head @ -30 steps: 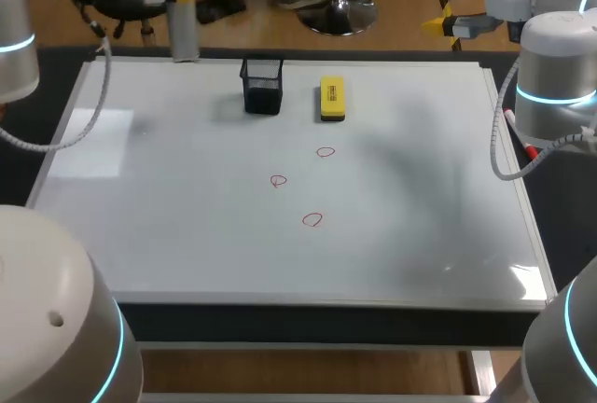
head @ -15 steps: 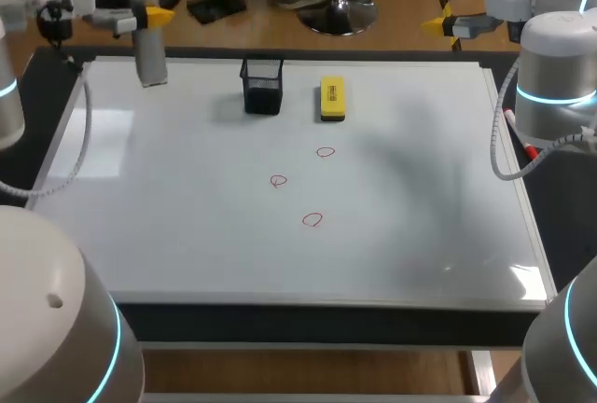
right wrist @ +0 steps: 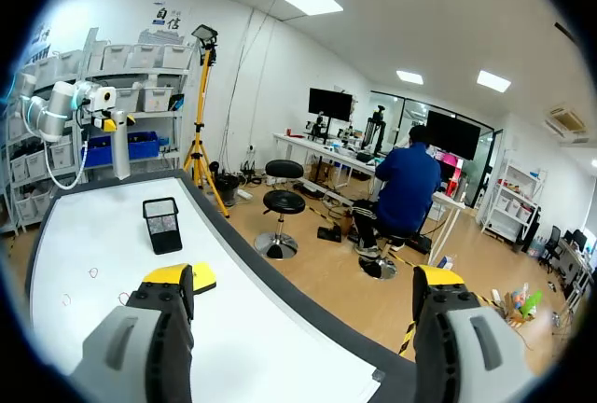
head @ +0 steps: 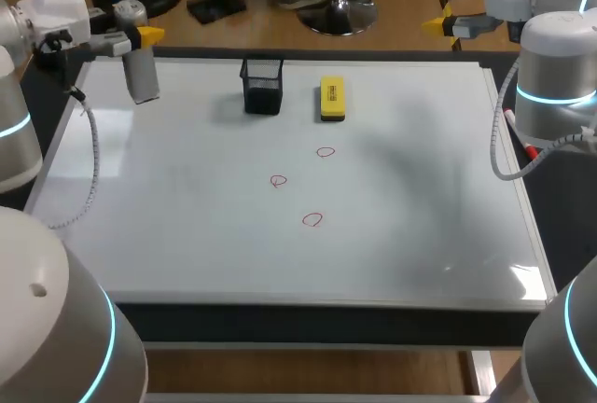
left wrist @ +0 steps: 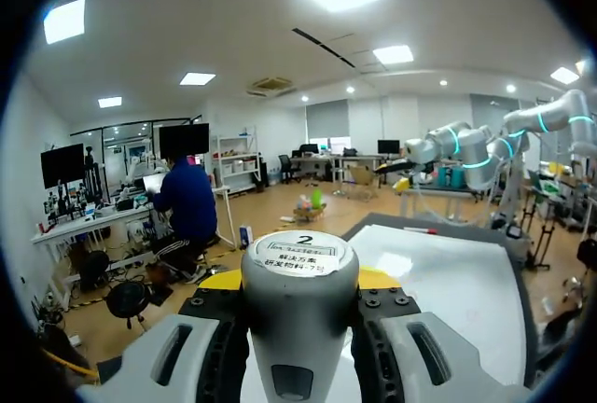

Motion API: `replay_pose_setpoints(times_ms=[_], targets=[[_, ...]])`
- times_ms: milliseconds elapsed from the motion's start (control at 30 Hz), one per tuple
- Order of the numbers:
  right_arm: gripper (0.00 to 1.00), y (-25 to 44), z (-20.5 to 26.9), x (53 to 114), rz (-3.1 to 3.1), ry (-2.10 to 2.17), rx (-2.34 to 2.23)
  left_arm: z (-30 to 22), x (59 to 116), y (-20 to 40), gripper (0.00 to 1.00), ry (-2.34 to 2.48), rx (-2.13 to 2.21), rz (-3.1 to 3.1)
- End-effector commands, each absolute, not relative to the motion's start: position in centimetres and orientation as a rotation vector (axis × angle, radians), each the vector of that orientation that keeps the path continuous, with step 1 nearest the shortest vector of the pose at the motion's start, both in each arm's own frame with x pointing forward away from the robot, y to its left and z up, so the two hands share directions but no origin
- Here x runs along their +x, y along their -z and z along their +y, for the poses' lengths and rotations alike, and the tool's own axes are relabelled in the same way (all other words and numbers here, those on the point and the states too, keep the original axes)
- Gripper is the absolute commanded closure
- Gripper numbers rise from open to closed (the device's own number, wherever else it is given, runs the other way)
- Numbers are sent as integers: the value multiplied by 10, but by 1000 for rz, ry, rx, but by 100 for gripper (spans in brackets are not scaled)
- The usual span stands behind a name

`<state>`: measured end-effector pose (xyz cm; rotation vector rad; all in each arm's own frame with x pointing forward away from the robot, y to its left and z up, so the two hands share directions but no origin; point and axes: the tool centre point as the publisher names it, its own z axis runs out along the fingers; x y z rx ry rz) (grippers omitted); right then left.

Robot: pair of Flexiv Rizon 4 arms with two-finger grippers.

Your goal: Pick up the inspection probe, press it on each red-marked spot on the whiteboard one by one, put down the probe, pick up the eraser, and wipe off all the red marks.

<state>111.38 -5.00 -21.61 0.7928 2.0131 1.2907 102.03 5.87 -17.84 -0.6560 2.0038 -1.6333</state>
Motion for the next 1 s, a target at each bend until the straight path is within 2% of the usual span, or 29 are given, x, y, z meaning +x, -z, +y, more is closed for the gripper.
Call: replay_pose_setpoints(times_ms=[33,400,700,1000], targets=[[0,216,-50,1114,2013,-1291,793,58,1018,178,100,1623,-668,1981],[0,216,-50,1114,2013,-1291,793,58,1018,178,100,1623,-668,1981],[0,216,-31,1110,2377,-1206,401,58,1018,178,100,1623,-668,1981],[0,223,-8,1104,2753,-738,-313,58,1018,178,100,1623,-668,1981]])
